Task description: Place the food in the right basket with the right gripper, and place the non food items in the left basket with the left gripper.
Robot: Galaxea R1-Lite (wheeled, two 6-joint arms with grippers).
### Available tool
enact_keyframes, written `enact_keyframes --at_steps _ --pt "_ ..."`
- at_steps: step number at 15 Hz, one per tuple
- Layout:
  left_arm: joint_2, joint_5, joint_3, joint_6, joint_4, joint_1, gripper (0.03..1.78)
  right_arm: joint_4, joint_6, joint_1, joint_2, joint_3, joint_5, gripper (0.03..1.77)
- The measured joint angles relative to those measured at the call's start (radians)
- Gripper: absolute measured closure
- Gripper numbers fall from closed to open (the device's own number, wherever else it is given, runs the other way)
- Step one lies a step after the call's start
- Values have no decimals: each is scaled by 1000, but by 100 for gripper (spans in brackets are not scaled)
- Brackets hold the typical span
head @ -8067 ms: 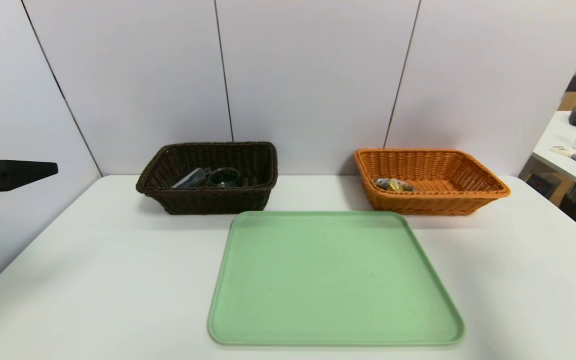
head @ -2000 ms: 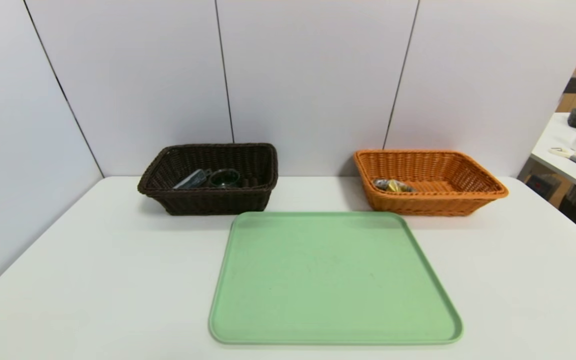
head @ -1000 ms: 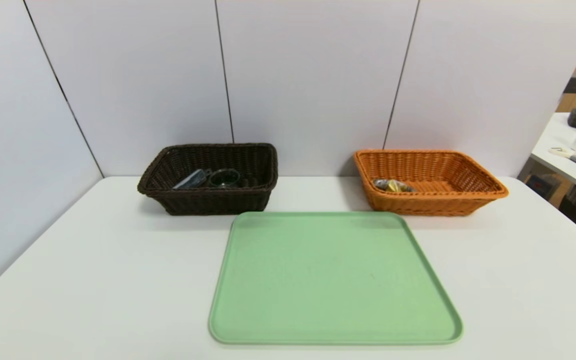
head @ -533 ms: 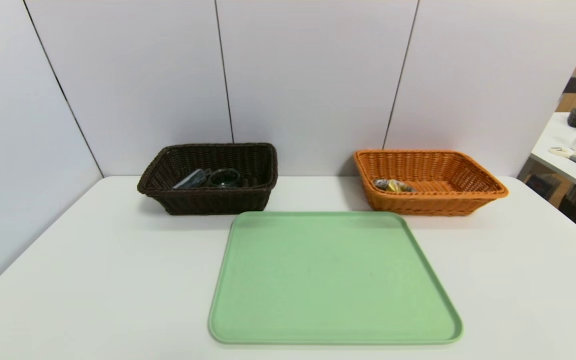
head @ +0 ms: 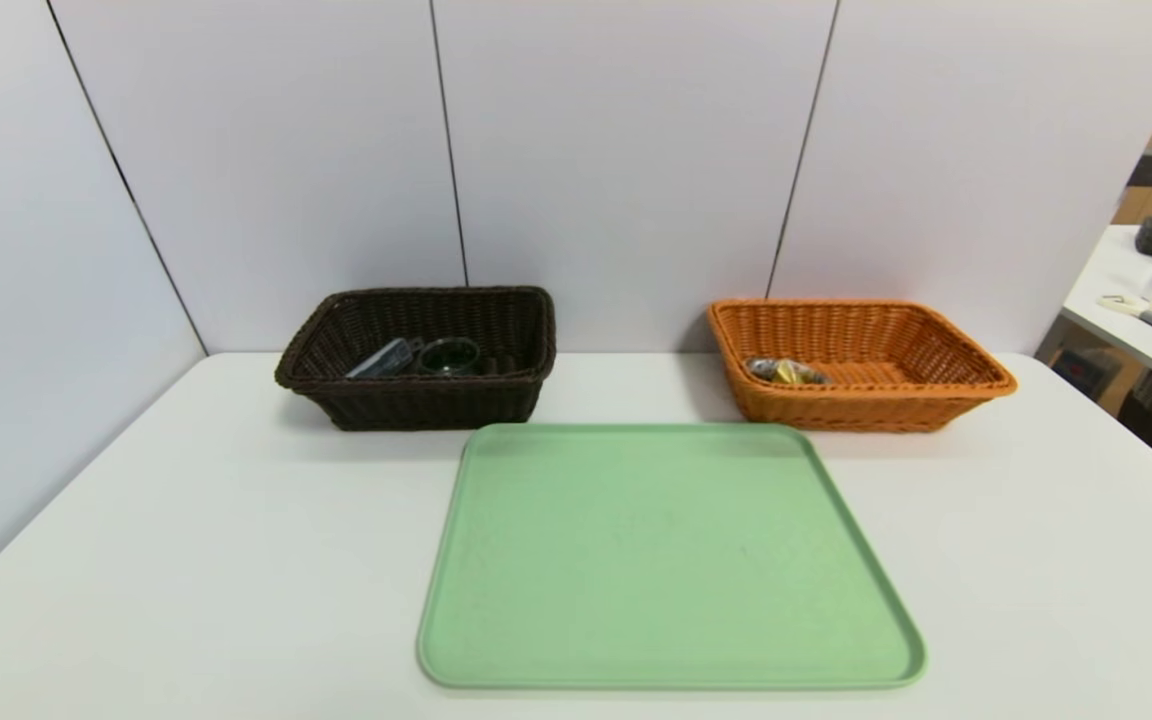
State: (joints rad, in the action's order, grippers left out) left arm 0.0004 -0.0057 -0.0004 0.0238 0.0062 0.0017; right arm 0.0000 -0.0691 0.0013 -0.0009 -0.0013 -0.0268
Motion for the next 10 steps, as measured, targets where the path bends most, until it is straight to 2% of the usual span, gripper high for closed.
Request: enact_keyframes --at_steps 7,10 --pt "0 3 0 -2 0 0 12 0 12 0 0 1 14 10" --pt "0 3 0 -3 0 0 12 -2 11 0 0 1 1 10"
